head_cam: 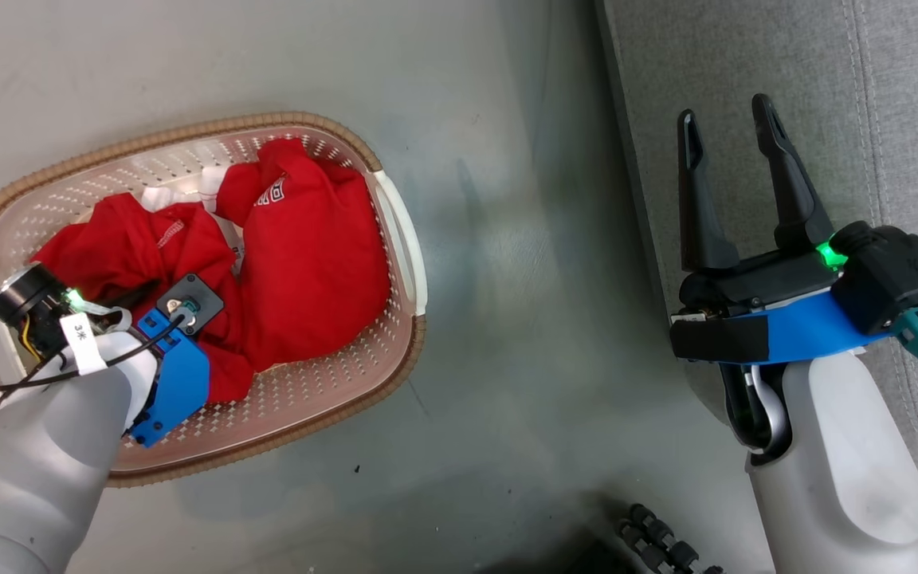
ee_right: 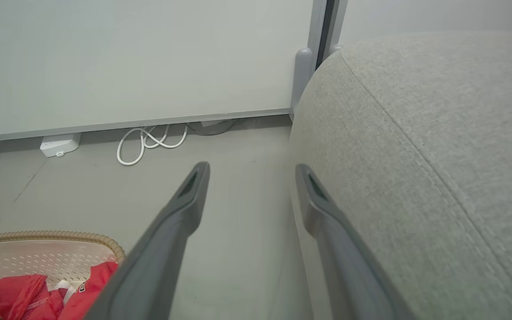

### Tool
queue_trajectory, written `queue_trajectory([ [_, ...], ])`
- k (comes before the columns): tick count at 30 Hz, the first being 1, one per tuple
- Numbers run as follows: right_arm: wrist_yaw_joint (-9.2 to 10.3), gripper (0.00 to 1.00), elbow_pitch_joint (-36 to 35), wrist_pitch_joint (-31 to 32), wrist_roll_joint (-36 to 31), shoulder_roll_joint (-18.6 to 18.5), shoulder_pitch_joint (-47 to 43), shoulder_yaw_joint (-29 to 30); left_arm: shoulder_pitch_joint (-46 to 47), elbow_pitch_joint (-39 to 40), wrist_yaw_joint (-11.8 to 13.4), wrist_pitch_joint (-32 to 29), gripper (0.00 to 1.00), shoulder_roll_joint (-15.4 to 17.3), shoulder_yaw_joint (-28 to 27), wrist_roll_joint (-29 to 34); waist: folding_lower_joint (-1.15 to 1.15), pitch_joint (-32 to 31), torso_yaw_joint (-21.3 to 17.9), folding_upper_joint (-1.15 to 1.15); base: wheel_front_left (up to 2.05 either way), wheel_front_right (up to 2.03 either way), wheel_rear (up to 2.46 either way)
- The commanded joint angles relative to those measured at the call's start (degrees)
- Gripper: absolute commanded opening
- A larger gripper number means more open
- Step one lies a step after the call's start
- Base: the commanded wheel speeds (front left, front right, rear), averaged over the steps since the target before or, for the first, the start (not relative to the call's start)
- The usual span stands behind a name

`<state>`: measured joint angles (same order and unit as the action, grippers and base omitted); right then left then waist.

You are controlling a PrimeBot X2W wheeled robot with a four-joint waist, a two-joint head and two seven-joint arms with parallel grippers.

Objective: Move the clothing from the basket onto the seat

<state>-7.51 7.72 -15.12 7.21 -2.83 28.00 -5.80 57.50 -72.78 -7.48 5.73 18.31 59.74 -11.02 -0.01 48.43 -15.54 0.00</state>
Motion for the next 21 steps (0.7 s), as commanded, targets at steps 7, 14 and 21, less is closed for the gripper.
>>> queue_trajectory([
  [7,0.04,1.00,-0.40,-0.06,0.45,-0.11,1.26,-0.20,1.65,-0.38,0.04,-1.61,0.99,0.99,3.15,-2.12,0.01,1.54,-0.01,0.00,0.00,0.00,0.00],
  [14,0.04,1.00,-0.15,-0.06,0.54,-0.11,1.51,-0.39,2.51,-0.36,0.05,-1.43,0.00,0.75,5.67,-3.83,0.01,1.63,0.26,0.00,0.00,0.00,0.00],
  [21,0.04,1.00,0.67,-0.06,0.65,-0.11,1.58,-0.27,2.28,-0.24,0.04,0.24,0.00,0.04,7.11,-6.02,0.01,-0.02,0.55,0.00,0.00,0.00,0.00],
])
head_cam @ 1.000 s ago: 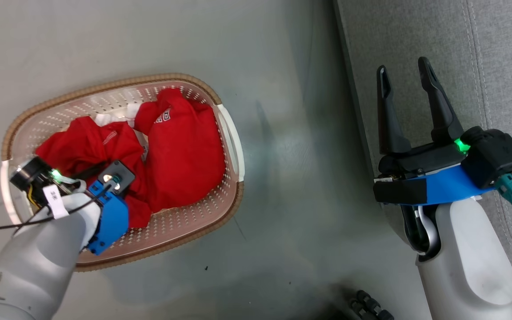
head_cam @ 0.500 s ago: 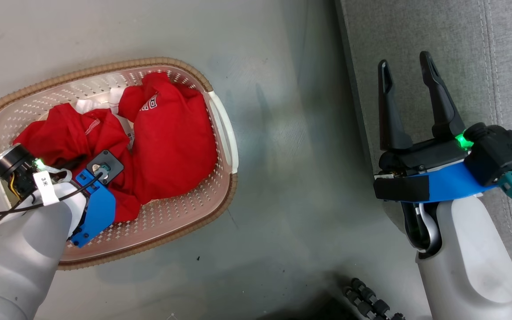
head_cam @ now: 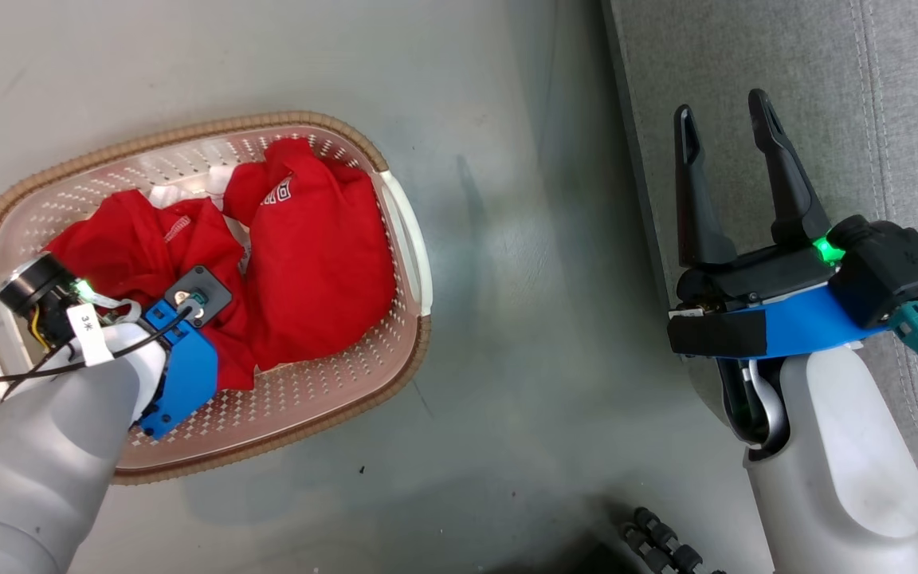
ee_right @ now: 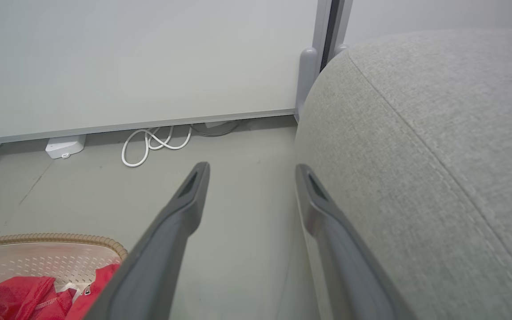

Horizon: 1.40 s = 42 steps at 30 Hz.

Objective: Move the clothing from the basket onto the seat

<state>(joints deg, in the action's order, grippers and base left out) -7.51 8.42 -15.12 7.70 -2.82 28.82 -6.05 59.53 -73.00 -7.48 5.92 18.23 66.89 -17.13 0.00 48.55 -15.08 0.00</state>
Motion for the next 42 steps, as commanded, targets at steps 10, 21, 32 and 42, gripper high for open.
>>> queue_trajectory([
  [10,0.04,1.00,0.99,-0.06,-1.50,-0.13,-0.66,0.79,-1.40,1.04,0.05,4.93,0.00,-2.76,1.11,-3.39,0.00,-5.09,2.92,0.00,0.00,0.00,0.00],
  [21,0.04,1.00,2.73,-0.06,-3.71,-0.13,-2.73,1.97,-4.90,4.60,0.05,9.02,0.00,-6.74,0.93,-7.34,0.00,-13.12,7.04,0.00,0.00,0.00,0.00],
  [32,0.04,1.00,4.23,-0.06,-4.98,-0.32,-6.57,3.34,-9.12,18.06,1.27,9.31,0.00,-6.29,-4.43,-7.89,0.00,-21.97,10.51,0.00,0.00,0.00,0.00],
  [42,0.04,1.00,5.72,-0.06,-4.98,-0.51,-10.11,4.06,-13.15,31.58,2.19,9.32,0.00,-4.73,-10.47,-5.46,0.00,-28.77,12.50,0.00,0.00,0.00,0.00],
])
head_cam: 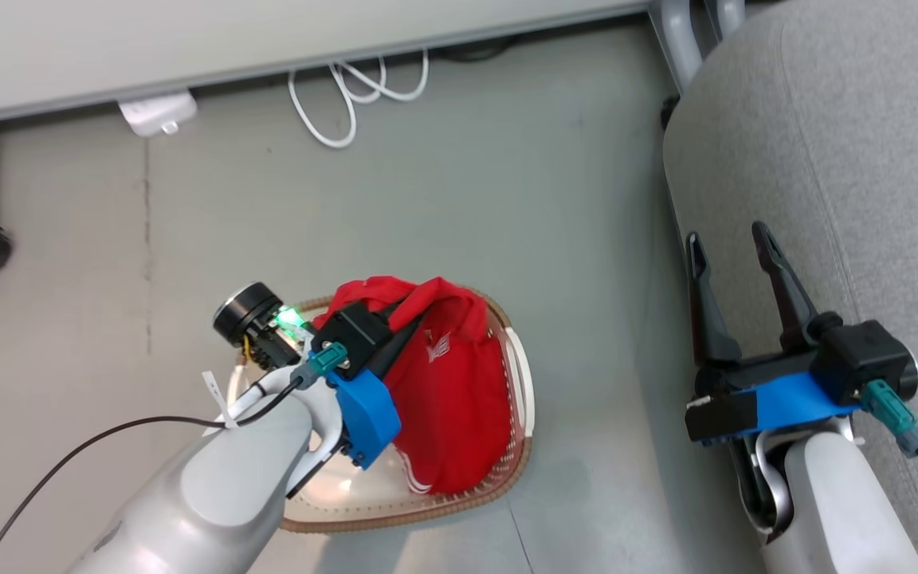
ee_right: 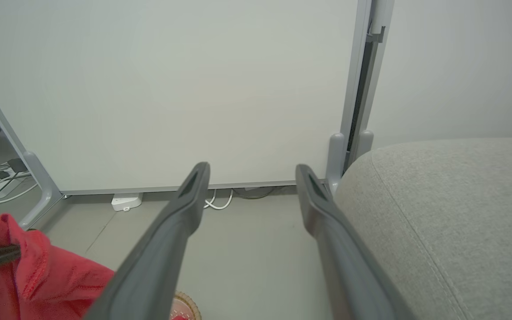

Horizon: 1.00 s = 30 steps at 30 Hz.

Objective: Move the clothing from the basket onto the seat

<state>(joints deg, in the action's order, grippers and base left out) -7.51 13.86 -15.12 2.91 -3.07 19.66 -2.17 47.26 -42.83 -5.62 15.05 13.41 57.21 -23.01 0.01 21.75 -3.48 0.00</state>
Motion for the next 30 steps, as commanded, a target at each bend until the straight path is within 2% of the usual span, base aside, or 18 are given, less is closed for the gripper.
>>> queue_trajectory([
  [1,0.04,1.00,0.43,-0.06,-0.15,-0.28,-1.43,0.28,-1.17,2.58,0.35,0.19,0.00,0.19,-1.35,0.62,-0.01,-2.67,1.06,0.00,0.00,0.00,0.00],
  [9,0.04,1.00,1.62,-0.06,0.14,-0.16,-4.63,0.10,-3.39,10.95,1.32,0.19,0.00,-0.42,-5.49,2.55,-0.01,-7.96,1.74,0.00,0.00,0.00,0.00],
  [15,0.04,1.00,2.25,-0.06,0.04,-0.02,-6.72,-0.13,-4.00,15.56,1.59,0.19,0.00,-2.09,-7.94,3.33,-0.01,-11.75,2.17,0.00,0.00,0.00,0.00],
  [24,0.04,1.00,3.23,-0.06,0.47,0.12,-9.72,-0.34,-4.30,20.67,2.62,0.19,0.00,-3.83,-10.80,4.20,-0.01,-16.18,1.95,0.00,0.00,0.00,0.00],
  [30,0.04,1.00,3.62,-0.06,0.51,0.19,-11.96,-0.45,-4.95,22.50,2.23,0.19,0.00,-3.92,-11.04,4.75,-0.01,-18.97,2.02,0.00,0.00,0.00,0.00],
])
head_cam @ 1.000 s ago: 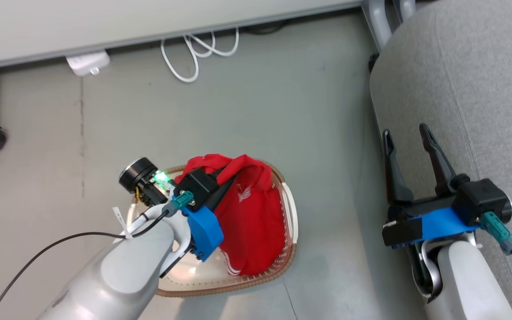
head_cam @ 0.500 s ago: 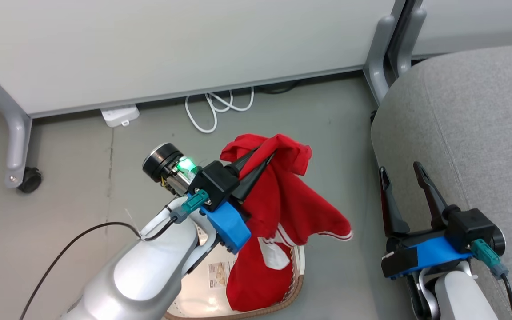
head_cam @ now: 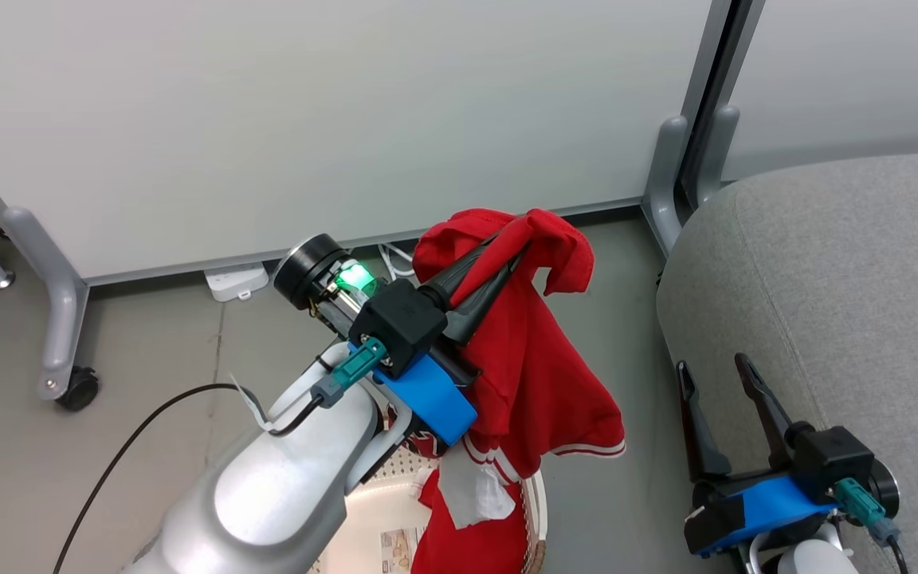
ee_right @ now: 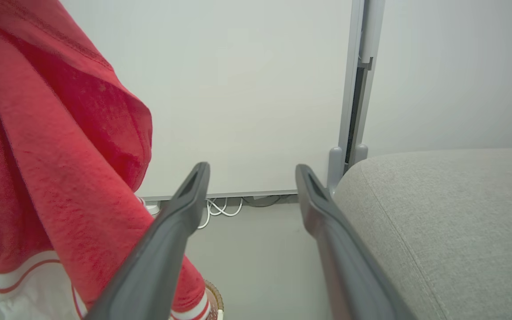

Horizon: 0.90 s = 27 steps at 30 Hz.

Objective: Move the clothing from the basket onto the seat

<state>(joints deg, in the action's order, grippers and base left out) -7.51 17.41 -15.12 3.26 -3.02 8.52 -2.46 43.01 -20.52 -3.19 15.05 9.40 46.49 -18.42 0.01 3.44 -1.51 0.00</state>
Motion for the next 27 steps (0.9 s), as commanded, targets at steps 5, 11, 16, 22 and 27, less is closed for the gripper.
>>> queue_trajectory([
  [5,0.04,1.00,0.03,-0.06,0.26,0.17,-1.65,-0.48,-0.99,0.95,-0.08,0.18,0.00,0.35,-0.14,0.22,-0.01,-1.80,0.10,0.00,0.00,0.00,0.00],
  [11,0.04,1.00,-0.60,-0.06,0.34,0.17,-1.31,-2.01,-1.09,1.56,0.36,0.19,0.00,0.53,0.06,-0.07,-0.01,-2.10,0.16,0.00,0.00,0.00,0.00],
  [16,0.04,1.00,-1.65,-0.06,0.75,-1.32,0.10,-5.31,-1.06,1.75,0.69,0.19,0.00,0.43,0.15,-0.28,-0.01,-1.64,0.16,0.00,0.00,0.00,0.00],
  [22,0.04,1.00,-2.90,-0.06,1.75,-3.50,2.18,-11.06,-0.42,1.76,0.73,0.19,0.00,0.42,0.14,-0.24,-0.01,-0.60,0.16,0.00,0.00,0.00,0.00],
  [27,0.04,1.00,-3.20,-0.06,2.49,-5.11,4.99,-16.04,0.11,1.83,0.84,0.19,0.00,0.22,0.09,-0.03,-0.01,0.36,0.23,0.00,0.00,0.00,0.00],
])
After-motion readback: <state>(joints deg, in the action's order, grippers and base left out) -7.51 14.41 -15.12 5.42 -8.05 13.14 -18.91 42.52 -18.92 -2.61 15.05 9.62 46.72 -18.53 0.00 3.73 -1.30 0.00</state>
